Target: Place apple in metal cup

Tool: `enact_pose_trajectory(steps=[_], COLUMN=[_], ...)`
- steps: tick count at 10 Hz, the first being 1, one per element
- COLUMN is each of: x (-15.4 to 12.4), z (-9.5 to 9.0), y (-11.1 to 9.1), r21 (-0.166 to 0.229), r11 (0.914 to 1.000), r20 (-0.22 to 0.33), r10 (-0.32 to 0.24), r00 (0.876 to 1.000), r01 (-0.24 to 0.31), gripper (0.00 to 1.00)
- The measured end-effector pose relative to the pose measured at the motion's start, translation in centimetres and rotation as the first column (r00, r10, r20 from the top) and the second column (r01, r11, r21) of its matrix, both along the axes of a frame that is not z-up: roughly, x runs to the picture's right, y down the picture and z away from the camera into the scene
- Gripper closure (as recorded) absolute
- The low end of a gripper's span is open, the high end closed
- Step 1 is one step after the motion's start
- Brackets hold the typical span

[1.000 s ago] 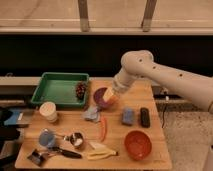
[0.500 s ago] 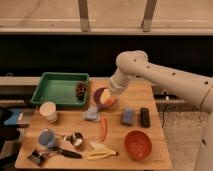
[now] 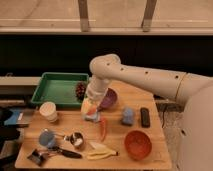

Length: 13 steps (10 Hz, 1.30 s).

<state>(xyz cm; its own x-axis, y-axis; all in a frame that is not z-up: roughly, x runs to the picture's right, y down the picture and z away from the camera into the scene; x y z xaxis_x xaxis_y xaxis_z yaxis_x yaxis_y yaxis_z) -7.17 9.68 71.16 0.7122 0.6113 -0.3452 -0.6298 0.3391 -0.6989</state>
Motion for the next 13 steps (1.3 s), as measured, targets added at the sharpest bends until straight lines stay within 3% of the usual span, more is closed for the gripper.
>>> enact_pose_trajectory(steps=[7,13], x=[-0.7,-6.4], z=[0.0,-2.2], y=[0.9,7.6], r21=[-0.021,-0.09], r11=[0.9996,0.9924], r20=[0.018,0.091], r10=[-0.018,-0.075], r00=[1.0,0.993], r01=[0.018,0.083], gripper=[1.0,1.0])
